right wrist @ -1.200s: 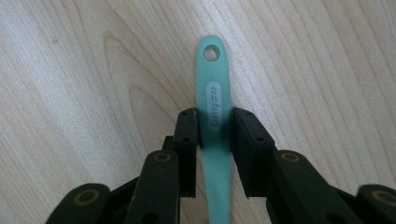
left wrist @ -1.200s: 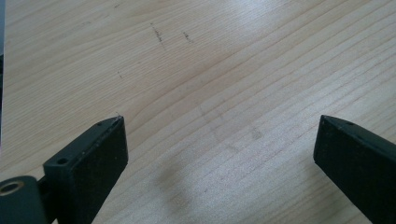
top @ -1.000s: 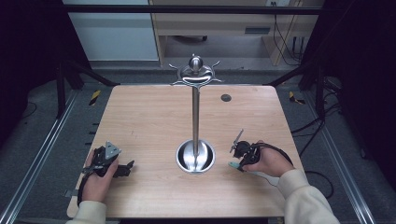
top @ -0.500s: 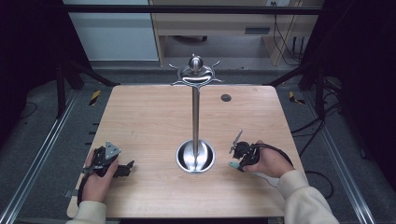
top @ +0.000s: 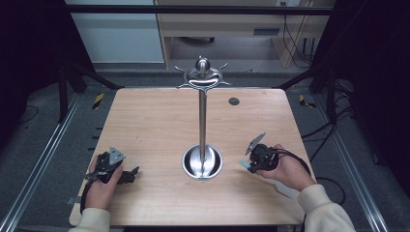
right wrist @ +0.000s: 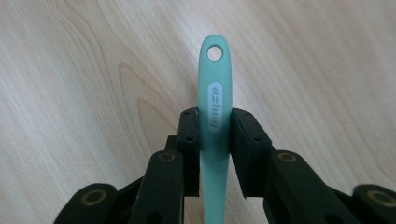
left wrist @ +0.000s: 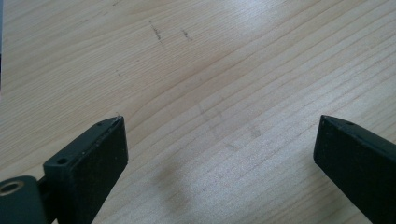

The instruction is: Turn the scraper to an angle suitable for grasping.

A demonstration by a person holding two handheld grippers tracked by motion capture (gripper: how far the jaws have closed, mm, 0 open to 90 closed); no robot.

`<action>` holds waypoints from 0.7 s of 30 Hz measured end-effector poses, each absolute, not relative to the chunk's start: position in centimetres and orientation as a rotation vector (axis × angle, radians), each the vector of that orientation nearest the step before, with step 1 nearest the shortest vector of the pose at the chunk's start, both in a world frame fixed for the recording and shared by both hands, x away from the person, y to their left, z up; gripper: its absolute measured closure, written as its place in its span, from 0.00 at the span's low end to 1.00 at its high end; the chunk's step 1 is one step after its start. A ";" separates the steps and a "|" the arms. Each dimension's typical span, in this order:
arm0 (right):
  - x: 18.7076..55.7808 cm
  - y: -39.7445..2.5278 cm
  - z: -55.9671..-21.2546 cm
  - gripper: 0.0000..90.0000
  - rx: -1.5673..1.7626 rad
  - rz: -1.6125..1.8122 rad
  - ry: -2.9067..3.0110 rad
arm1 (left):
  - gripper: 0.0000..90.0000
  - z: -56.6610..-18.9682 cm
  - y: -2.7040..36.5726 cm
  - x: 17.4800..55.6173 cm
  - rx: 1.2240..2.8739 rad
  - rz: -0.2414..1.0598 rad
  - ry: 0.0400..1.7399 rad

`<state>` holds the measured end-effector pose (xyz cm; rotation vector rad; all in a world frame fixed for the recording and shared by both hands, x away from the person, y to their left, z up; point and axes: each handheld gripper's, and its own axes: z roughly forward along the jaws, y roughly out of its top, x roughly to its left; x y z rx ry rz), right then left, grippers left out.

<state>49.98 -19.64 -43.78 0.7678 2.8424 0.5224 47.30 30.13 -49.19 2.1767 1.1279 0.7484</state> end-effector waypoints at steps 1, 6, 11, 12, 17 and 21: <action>49.7 -20.2 -43.0 0.83 0.810 0.593 2.813 | 0.03 -49.2 30.1 47.3 2.176 0.748 1.128; 49.2 -21.7 -40.8 0.83 0.834 0.749 2.724 | 0.03 -49.3 30.2 47.3 2.179 0.745 1.133; 48.5 -22.9 -39.3 0.83 0.876 0.884 2.603 | 0.03 -49.3 30.2 47.3 2.182 0.741 1.135; 48.5 -22.9 -39.3 0.83 0.876 0.884 2.603 | 0.03 -49.3 30.1 47.3 2.182 0.741 1.136; 48.0 -23.6 -38.6 0.83 0.889 0.974 2.523 | 0.03 -49.4 30.1 47.3 2.185 0.743 1.139; 47.6 -24.2 -37.7 0.83 0.905 1.078 2.464 | 0.03 -49.4 30.1 47.3 2.183 0.743 1.138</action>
